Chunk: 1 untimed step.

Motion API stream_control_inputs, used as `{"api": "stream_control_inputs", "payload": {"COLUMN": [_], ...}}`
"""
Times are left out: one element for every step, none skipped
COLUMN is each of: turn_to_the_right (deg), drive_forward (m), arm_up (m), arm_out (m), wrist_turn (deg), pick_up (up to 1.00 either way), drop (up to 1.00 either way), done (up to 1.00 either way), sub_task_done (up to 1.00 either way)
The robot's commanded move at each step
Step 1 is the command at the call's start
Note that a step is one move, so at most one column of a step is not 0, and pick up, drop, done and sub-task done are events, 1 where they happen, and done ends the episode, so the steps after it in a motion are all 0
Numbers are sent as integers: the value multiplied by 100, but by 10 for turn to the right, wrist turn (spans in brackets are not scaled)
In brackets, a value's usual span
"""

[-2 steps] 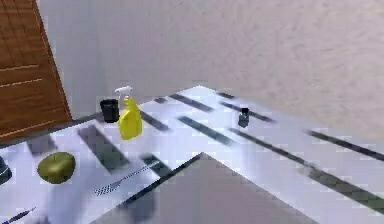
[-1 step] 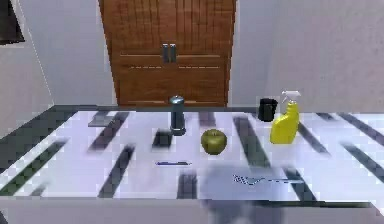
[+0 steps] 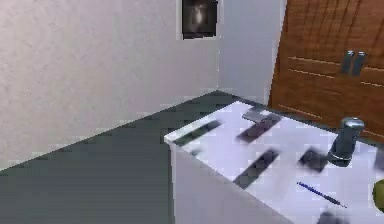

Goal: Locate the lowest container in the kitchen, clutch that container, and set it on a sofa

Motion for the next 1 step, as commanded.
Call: {"api": "stream_control_inputs", "payload": {"turn_to_the_right": [-450], "drive_forward": [0], "arm_up": [0], "arm_out": [0], "wrist_turn": [0], "pick_up": [0], "drop": [0], "done": [0], "sub_task_done": [0]}}
